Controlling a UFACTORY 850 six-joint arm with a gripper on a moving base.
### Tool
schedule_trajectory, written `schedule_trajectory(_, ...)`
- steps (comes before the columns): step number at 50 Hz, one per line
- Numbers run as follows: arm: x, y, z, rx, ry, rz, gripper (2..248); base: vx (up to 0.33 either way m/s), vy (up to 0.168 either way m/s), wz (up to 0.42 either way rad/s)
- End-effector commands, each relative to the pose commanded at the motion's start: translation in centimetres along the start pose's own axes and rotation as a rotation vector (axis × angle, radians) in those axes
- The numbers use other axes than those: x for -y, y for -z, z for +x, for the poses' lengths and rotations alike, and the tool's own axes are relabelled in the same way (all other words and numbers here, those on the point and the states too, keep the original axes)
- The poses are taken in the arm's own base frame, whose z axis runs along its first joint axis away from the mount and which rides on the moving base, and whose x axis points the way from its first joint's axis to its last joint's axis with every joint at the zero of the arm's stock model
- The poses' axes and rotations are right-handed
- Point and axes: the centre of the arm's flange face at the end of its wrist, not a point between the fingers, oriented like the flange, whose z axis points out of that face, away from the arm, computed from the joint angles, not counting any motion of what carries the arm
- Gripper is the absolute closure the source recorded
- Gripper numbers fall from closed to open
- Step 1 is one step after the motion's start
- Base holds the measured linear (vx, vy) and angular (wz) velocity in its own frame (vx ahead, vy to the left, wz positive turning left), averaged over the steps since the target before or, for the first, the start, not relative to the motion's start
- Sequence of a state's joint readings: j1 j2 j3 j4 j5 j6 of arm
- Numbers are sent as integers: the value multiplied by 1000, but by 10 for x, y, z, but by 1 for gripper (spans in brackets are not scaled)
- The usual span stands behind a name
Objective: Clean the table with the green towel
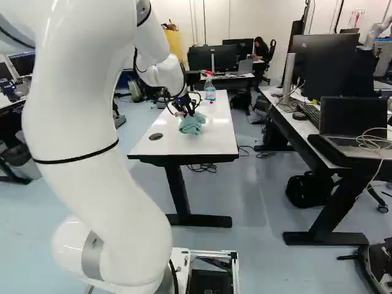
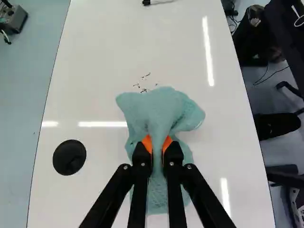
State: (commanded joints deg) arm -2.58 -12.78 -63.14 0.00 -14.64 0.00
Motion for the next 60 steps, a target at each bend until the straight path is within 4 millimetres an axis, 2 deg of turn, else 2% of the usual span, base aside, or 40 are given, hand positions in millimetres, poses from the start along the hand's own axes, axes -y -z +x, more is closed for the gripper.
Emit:
schedule_trajectory(46, 13, -55, 68, -45, 15, 12, 207, 0, 0, 0)
schedule_trajectory(60, 19, -85, 82, -44, 22, 17, 207, 0, 0, 0)
